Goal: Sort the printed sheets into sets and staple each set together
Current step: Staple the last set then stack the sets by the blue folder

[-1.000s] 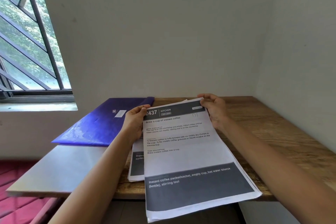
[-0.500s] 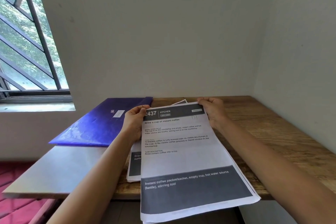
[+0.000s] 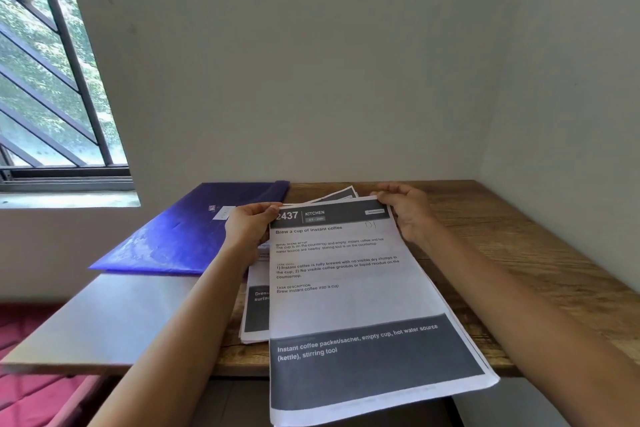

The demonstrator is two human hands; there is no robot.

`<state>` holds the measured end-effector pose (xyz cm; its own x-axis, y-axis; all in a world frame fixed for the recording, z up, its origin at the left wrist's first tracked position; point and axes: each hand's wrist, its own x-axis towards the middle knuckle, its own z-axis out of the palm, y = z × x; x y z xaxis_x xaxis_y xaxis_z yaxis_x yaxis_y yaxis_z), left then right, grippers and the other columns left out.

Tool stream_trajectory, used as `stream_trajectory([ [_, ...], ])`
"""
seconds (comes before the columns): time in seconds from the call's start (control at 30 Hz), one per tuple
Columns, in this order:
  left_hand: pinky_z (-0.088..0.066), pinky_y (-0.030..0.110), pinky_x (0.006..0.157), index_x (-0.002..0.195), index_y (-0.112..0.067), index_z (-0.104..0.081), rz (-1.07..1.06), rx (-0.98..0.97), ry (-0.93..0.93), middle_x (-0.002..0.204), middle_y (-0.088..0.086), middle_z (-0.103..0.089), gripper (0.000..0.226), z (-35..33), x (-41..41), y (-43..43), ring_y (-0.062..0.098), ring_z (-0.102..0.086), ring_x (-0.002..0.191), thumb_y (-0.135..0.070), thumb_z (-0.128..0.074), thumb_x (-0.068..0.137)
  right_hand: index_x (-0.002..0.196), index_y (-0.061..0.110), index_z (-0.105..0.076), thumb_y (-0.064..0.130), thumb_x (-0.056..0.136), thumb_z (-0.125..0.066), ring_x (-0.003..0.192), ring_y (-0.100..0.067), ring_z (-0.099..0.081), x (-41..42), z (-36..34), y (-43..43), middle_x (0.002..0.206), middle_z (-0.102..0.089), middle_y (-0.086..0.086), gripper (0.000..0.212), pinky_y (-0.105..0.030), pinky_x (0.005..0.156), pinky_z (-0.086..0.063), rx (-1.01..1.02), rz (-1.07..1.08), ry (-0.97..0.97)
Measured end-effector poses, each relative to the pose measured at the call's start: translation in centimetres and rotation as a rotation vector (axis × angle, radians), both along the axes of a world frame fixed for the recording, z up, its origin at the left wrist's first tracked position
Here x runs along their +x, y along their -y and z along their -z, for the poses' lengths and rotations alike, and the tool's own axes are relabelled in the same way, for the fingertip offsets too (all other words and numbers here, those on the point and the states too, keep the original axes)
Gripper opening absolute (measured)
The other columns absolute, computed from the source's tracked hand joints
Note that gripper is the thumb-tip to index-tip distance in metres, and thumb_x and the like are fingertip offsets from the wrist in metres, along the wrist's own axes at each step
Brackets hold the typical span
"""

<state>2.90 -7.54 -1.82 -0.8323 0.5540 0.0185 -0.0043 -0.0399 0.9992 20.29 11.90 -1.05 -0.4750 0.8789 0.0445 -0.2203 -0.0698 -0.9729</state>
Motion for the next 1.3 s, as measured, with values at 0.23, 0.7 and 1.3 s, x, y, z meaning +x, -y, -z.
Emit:
stream_trajectory([
  [0.23, -0.058, 0.039, 0.082, 0.082, -0.02, -0.071, -0.078, -0.048, -0.187, 0.086, 0.008, -0.074, 0.012, 0.6, 0.2, -0.1, 0.024, -0.073, 0.081, -0.016, -0.066, 0.091, 0.094, 0.013, -0.069, 0.012, 0.086, -0.068, 0.094, -0.015, -0.059, 0.9, -0.3, -2.9, 0.098, -0.066, -0.001, 0.008, -0.03, 0.086, -0.048, 0.559, 0.104, 0.541],
  [0.7, -0.06, 0.036, 0.073, 0.074, -0.022, -0.071, -0.141, -0.109, -0.163, 0.085, 0.008, -0.074, 0.013, 1.3, -0.3, -0.9, 0.022, -0.071, 0.074, -0.019, -0.073, 0.086, 0.111, 0.011, -0.069, 0.016, 0.082, -0.073, 0.096, -0.013, -0.058, -1.9, -0.4, -3.6, 0.111, -0.067, -0.006, 0.029, -0.021, 0.068, -0.039, 0.685, -0.205, 0.728],
  [1.3, -0.049, 0.02, 0.054, 0.074, -0.024, -0.069, -0.135, -0.165, -0.169, 0.085, 0.001, -0.068, 0.015, 1.5, 0.0, -0.9, 0.009, -0.062, 0.063, -0.018, -0.07, 0.088, 0.09, 0.008, -0.072, 0.007, 0.087, -0.065, 0.105, -0.019, -0.06, 0.2, 0.8, -6.0, 0.102, -0.07, -0.006, 0.008, -0.027, 0.087, -0.042, 0.675, 0.138, 0.804],
])
